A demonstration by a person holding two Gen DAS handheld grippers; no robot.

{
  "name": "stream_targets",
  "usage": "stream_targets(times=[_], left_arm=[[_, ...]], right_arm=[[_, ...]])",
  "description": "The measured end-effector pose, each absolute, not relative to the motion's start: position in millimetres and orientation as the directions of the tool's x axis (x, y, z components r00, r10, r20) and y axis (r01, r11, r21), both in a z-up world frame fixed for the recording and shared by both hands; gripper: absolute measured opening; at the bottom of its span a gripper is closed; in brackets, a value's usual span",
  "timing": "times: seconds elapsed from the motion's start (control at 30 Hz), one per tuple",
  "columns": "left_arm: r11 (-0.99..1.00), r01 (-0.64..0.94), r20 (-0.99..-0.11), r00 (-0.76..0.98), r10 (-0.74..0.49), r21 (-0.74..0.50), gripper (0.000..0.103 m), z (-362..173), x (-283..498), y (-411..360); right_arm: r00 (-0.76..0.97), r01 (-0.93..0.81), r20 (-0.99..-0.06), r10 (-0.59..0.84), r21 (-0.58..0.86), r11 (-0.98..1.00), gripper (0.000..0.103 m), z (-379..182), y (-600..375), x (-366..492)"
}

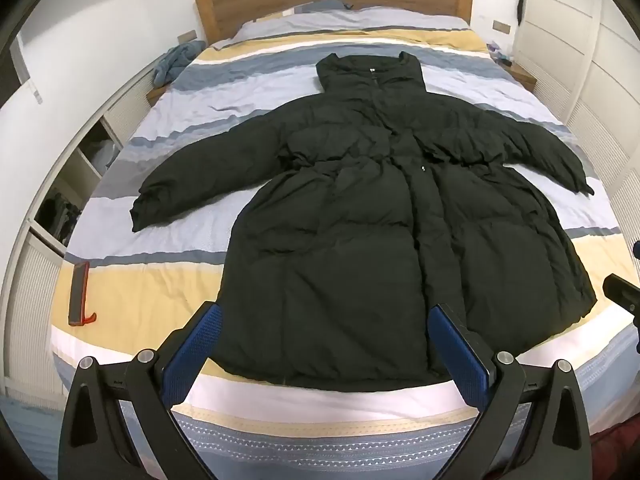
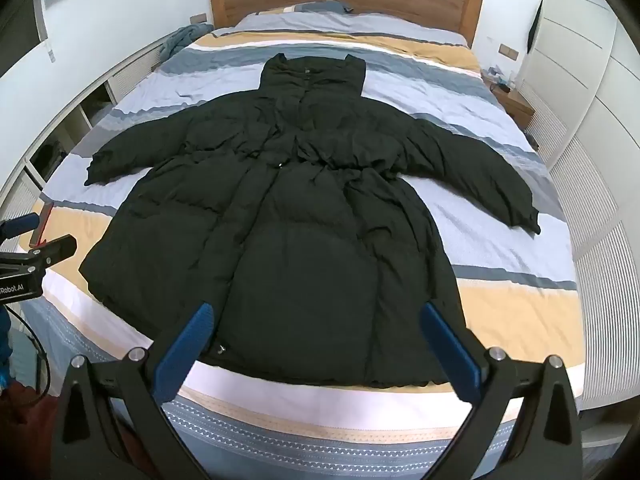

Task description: Fold large clothes

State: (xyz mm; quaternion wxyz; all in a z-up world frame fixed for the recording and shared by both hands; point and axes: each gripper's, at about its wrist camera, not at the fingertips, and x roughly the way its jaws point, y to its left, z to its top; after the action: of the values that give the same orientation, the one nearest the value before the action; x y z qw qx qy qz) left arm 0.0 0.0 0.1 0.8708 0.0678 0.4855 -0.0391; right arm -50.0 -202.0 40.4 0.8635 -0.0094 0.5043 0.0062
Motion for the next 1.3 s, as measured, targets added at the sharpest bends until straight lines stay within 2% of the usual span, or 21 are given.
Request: stream_targets(times=[1.3], left_arm=[[0.986,0.156,-0.866,0.499,-0.033,0.052,0.101,10.9,14.2,2.7]], right_arm=[[0.498,-0.020,-0.867,-0.011,-0.024,1.000,0.103,49.6,-205.3,-35.4]])
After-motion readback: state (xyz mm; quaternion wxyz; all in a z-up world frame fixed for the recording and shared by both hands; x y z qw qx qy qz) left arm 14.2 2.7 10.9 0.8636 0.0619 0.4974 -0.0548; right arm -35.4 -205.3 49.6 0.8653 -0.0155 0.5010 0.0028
